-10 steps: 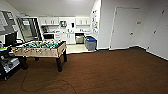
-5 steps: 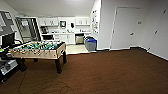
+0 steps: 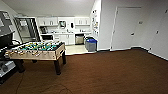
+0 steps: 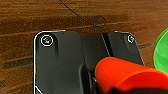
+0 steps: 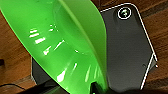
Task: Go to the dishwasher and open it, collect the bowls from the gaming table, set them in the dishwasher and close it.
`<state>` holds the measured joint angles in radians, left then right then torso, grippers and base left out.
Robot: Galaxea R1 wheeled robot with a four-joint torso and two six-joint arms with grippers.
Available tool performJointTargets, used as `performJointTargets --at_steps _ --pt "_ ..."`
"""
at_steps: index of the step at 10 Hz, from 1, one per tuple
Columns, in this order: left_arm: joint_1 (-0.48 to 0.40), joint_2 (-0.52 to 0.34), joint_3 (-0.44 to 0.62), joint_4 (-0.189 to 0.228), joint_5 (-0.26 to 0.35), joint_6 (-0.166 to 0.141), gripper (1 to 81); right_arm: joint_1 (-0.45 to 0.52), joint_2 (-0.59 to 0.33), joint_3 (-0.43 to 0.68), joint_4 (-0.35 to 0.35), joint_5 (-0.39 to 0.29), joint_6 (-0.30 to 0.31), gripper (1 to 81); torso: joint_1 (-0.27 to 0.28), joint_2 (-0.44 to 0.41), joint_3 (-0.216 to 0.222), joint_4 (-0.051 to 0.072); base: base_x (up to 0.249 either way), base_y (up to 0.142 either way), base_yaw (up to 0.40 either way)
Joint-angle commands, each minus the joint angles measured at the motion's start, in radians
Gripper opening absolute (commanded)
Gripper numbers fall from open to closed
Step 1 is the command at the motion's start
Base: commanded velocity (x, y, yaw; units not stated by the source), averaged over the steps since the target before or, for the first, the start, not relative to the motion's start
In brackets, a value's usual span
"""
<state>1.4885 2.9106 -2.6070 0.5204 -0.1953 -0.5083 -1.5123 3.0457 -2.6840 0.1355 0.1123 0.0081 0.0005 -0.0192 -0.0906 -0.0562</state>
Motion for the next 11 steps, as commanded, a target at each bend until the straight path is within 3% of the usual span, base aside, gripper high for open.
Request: performJointTargets --at_steps 1,11 --pt "-0.044 -0.011 0.002 0.015 0.036 0.004 1.0 0.036 0.009 0.011 -0.02 -0.077 -0.007 1.0 0.0 0.0 0.0 0.0 0.143 0.0 0.0" --pt "-0.044 -0.005 0.002 0.029 0.036 0.002 1.0 0.034 0.011 0.011 -0.027 -0.077 -0.007 1.0 0.0 0.0 0.0 0.0 0.143 0.0 0.0"
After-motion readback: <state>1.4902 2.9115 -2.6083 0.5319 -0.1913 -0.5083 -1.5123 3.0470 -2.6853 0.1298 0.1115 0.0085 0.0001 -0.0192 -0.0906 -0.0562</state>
